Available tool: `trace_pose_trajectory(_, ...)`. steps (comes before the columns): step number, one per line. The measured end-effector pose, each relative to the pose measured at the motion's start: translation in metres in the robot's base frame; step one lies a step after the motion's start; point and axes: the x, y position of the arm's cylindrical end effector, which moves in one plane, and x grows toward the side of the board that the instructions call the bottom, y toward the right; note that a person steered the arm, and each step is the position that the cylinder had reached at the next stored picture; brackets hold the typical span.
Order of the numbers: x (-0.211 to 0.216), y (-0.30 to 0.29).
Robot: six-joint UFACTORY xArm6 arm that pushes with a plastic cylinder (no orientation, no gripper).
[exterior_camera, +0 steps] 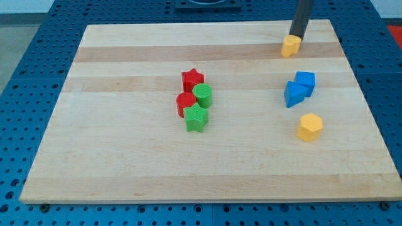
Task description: Move the yellow heart to the top left of the blue cube
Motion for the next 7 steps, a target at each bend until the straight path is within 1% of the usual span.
trace_pose_trajectory(2, 0.008, -0.006)
trace_pose_trajectory(4, 0.03, -0.012)
trace_pose_trajectory(5, 0.03, -0.015)
trace_pose_trajectory(7, 0.067, -0.017)
